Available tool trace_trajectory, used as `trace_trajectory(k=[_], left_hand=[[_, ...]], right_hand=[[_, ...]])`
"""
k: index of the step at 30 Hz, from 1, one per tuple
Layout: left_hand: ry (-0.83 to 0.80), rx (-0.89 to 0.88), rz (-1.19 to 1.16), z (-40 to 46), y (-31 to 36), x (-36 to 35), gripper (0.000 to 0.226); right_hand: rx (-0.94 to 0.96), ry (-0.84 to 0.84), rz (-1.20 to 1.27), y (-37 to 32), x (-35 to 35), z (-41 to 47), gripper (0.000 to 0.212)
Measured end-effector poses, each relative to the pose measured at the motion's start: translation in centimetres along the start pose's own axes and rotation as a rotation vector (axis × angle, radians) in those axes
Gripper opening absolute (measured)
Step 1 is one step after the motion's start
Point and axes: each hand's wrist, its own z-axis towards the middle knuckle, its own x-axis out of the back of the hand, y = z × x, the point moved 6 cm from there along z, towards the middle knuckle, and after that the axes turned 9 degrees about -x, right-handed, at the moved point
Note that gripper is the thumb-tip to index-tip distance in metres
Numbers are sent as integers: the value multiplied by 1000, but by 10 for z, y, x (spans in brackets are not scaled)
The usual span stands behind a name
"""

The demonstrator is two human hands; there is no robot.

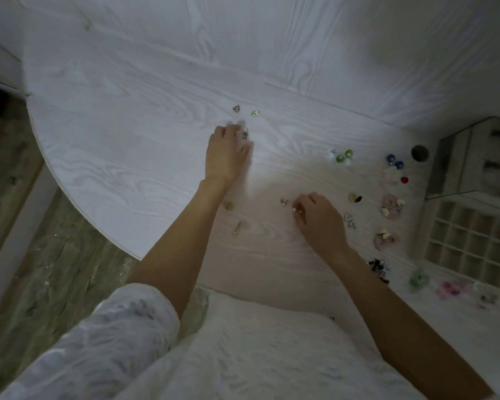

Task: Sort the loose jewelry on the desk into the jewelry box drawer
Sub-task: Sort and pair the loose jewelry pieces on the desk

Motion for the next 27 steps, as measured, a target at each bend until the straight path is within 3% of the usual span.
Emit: trace_trajectory(k=[8, 12, 15, 22, 27], left_hand=[[-92, -168, 87, 9, 16, -13, 14], [-77, -346, -9, -51, 69, -28, 9], [-153, -423, -79, -106, 103, -48, 6], [-256, -347, -55, -175, 101, -80, 8], [-284, -287, -148, -186, 107, -90, 11]], right_hand=[[-150, 81, 63, 34, 27, -23, 6], [-232, 127, 77, 65, 37, -52, 5], [-299, 142, 83, 81, 39, -75, 3], [-212, 146, -81, 85, 26, -105, 11], [-192, 168, -43, 90, 24, -113, 9]])
